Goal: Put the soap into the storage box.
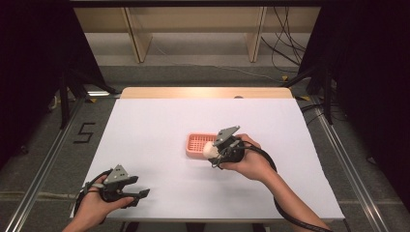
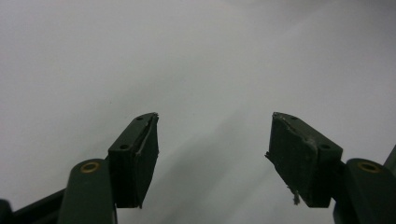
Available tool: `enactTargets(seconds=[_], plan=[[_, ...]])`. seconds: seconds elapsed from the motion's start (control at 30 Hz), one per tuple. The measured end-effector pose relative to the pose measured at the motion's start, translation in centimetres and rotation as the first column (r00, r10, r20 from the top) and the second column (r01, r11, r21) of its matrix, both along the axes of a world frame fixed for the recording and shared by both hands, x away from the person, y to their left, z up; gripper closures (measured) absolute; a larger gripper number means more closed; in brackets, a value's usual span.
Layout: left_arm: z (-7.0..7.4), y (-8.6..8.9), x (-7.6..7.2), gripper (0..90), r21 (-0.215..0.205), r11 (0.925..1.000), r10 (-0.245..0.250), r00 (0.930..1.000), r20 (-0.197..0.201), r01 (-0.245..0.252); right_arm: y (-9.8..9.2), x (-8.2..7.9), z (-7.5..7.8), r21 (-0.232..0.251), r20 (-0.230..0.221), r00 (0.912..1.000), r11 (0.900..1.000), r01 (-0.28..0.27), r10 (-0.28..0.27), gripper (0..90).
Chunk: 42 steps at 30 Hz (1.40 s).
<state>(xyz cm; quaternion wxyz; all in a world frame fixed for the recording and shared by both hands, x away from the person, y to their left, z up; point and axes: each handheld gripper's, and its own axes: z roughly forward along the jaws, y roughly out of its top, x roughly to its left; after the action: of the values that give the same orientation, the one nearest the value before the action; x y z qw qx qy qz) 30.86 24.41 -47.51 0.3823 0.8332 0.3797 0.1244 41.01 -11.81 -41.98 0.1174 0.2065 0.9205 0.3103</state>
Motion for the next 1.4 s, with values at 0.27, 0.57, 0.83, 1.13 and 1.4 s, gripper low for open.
enactTargets(seconds=[0.27,0.57,0.83,1.13,1.4], plan=[[0.1,0.0,0.1,32.7,0.013,0.9999,-0.004,1.0000,0.003,0.004,0.1,0.7,0.1,-0.004,0.023,0.9997,1.000,0.011,-0.011,50.6],[0.1,0.0,0.0,32.7,0.016,0.9998,-0.008,1.0000,0.000,0.008,0.4,1.7,0.7,-0.004,0.039,0.9992,1.000,-0.007,0.007,50.6],[0.0,-0.1,0.0,32.7,-0.004,1.0000,0.007,1.0000,-0.006,-0.007,0.6,2.5,0.9,-0.006,0.059,0.9982,1.000,-0.003,0.004,50.6],[0.0,-0.1,0.0,32.7,-0.009,0.9999,0.007,0.9999,-0.007,-0.007,0.6,3.0,0.8,-0.015,0.050,0.9987,1.000,-0.003,0.003,50.6],[0.0,-0.1,0.0,32.7,-0.005,1.0000,0.007,1.0000,-0.004,-0.007,0.8,3.4,0.6,-0.014,0.056,0.9984,1.000,0.010,-0.009,50.6]])
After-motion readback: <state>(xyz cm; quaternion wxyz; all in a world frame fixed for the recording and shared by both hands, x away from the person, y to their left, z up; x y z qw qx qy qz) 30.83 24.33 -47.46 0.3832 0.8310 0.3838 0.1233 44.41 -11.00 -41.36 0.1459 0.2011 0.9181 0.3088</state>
